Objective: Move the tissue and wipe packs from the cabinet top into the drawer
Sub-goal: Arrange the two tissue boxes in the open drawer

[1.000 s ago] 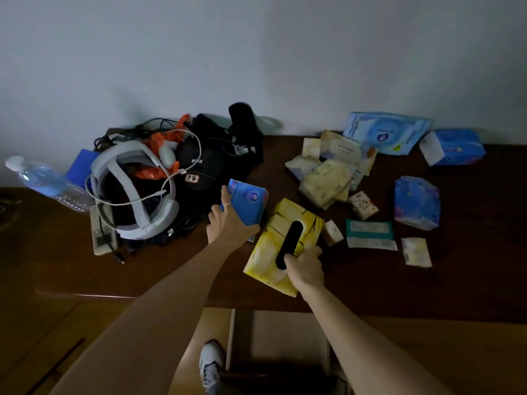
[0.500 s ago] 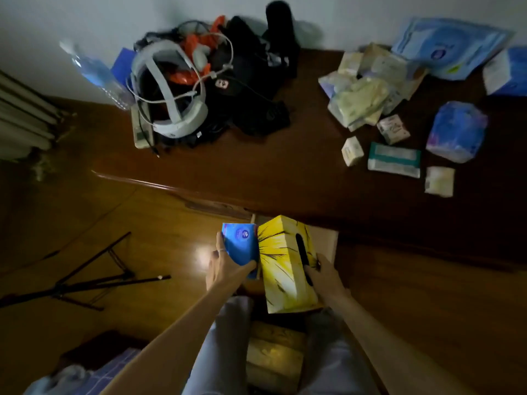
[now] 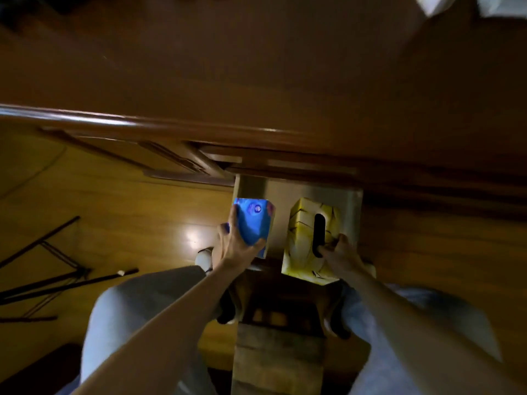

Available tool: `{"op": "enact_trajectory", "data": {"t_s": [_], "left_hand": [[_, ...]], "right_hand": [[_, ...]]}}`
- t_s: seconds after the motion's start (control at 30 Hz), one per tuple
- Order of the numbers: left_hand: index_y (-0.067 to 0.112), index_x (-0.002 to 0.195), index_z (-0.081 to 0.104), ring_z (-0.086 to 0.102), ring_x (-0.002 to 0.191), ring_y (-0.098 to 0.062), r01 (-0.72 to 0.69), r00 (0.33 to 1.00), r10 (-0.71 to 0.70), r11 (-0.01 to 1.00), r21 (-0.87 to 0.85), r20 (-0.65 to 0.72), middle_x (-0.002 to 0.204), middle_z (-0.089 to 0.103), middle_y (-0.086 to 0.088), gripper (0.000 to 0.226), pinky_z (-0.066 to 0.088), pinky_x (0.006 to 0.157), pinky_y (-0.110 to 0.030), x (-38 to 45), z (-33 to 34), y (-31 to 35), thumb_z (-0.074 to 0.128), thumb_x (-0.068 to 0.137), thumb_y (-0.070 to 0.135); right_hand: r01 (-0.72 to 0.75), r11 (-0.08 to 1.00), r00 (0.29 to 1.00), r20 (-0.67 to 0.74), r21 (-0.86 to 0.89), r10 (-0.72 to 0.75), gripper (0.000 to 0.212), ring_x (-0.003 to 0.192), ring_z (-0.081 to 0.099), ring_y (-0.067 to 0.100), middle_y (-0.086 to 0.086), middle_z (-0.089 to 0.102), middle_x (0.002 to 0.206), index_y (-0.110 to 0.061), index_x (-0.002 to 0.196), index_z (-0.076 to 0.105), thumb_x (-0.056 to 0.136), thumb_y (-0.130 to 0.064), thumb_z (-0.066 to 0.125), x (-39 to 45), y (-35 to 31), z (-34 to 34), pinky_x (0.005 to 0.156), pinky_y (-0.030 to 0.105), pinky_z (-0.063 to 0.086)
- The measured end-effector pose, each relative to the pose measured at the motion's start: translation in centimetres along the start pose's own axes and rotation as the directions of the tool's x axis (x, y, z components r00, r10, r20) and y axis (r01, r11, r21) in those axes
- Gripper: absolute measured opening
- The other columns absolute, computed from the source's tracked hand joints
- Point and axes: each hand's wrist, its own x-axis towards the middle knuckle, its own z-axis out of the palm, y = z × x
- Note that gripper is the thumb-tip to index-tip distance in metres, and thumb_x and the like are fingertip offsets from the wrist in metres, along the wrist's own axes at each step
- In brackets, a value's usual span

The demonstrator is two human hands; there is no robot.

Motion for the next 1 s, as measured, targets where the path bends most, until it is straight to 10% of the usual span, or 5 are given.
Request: {"op": "enact_trajectory", "data": {"t_s": [0.17, 0.33, 0.47, 1.0], "left_hand": [[0.030, 0.157, 0.007, 0.049, 0.109, -0.037, -0.140, 0.963, 0.165, 0.982, 0.127, -0.215, 0.126, 0.043, -0.015, 0.114, 0.045, 0.087, -0.043, 6.5, 4.7, -3.0, 0.071, 0.068, 0.057], [0.025, 0.156, 0.016, 0.050, 0.102, -0.038, -0.190, 0.854, 0.260, 0.962, 0.194, -0.451, 0.116, 0.049, -0.019, 0.111, 0.045, 0.088, -0.045, 10.2, 9.8, -6.1, 0.057, 0.061, 0.065], [0.021, 0.156, 0.024, 0.051, 0.096, -0.040, -0.267, 0.754, 0.345, 0.939, 0.219, -0.559, 0.109, 0.050, -0.021, 0.109, 0.044, 0.081, -0.044, 10.6, 11.7, -7.6, 0.053, 0.061, 0.067], [0.034, 0.155, 0.005, 0.050, 0.109, -0.043, -0.187, 0.874, 0.164, 0.982, -0.005, -0.457, 0.121, 0.044, -0.018, 0.107, 0.048, 0.090, -0.049, 8.0, 9.8, -11.4, 0.063, 0.072, 0.065]], "right_hand": [[0.084, 0.996, 0.996, -0.021, -0.001, -0.084, 0.077, 0.119, 0.057, 0.034, 0.009, 0.057, 0.132, -0.016, 0.148, 0.030, 0.088, -0.046, 0.067, 9.3, 0.4, 4.7, 0.097, 0.042, 0.049], [0.231, 0.969, 0.960, -0.138, -0.087, -0.242, 0.057, 0.092, 0.062, 0.023, -0.001, 0.063, 0.113, -0.025, 0.122, 0.043, 0.082, -0.062, 0.060, 15.2, 0.0, 8.7, 0.065, 0.029, 0.045], [0.296, 0.946, 0.916, -0.244, -0.130, -0.320, 0.072, 0.107, 0.066, 0.032, 0.004, 0.065, 0.121, -0.021, 0.135, 0.040, 0.080, -0.061, 0.066, 16.0, -0.1, 11.1, 0.075, 0.035, 0.052], [0.229, 0.964, 0.937, -0.236, -0.135, -0.256, 0.085, 0.126, 0.056, 0.034, 0.010, 0.055, 0.142, -0.015, 0.150, 0.026, 0.085, -0.047, 0.070, 10.2, 0.9, 12.7, 0.094, 0.039, 0.050]]}}
